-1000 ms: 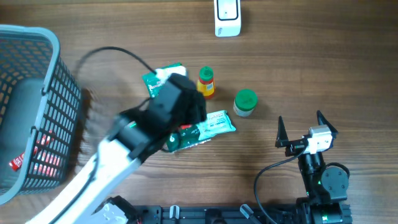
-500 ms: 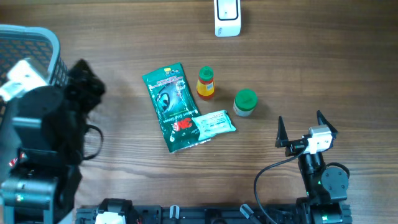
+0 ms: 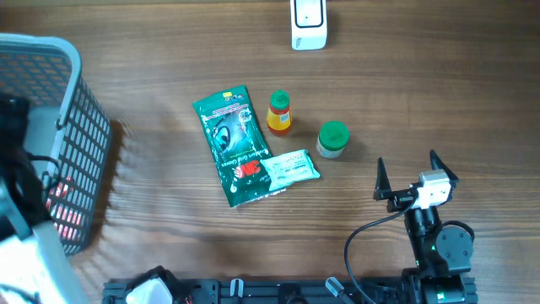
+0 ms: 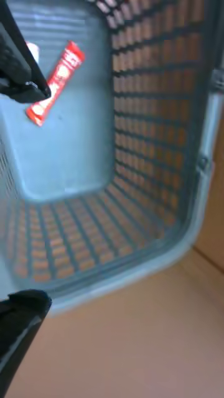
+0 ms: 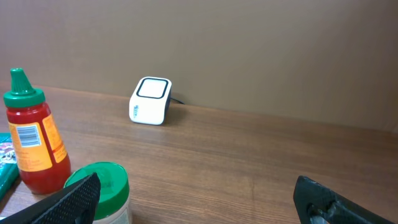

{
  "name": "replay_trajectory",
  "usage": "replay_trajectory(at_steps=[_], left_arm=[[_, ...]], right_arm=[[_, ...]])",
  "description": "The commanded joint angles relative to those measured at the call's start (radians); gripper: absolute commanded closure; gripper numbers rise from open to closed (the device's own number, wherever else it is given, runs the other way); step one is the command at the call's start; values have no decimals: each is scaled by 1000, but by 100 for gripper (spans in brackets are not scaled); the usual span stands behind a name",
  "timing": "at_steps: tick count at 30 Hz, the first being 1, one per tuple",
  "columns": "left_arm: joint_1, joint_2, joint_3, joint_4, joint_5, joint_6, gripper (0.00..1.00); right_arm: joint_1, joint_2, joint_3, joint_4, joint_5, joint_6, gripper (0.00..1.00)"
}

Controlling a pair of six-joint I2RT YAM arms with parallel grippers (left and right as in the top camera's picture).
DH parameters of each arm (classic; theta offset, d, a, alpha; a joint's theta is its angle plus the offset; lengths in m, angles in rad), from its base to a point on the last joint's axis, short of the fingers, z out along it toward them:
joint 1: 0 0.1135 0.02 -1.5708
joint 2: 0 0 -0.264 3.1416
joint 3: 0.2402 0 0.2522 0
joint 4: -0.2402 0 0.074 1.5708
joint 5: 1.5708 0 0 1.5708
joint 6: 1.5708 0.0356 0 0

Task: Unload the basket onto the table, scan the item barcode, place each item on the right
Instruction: 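Move the left gripper back into the basket toward the tissue pack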

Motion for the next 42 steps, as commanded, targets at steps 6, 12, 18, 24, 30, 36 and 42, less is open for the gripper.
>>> replay_trajectory(at_steps=[6, 12, 18, 24, 30, 36, 42], left_arm=[[343, 277, 8, -155, 195, 15, 0], [406, 548, 7, -230, 206, 231, 0], [403, 721, -15, -296, 235, 283, 0], [403, 733, -146, -186, 262, 283, 0], [403, 733, -282, -93, 288, 253, 0], [403, 732, -315, -61, 288, 249, 22], [403, 657, -277, -69, 288, 253, 40]], right_arm=[[3, -4, -1, 2, -13, -8, 0], [3, -5, -1, 2, -13, -9, 0], [3, -4, -1, 2, -13, -9, 0], [3, -4, -1, 2, -13, -9, 0], [3, -4, -1, 2, -13, -9, 0], [3, -4, -1, 2, -13, -9, 0], [3, -5, -1, 2, -13, -9, 0]])
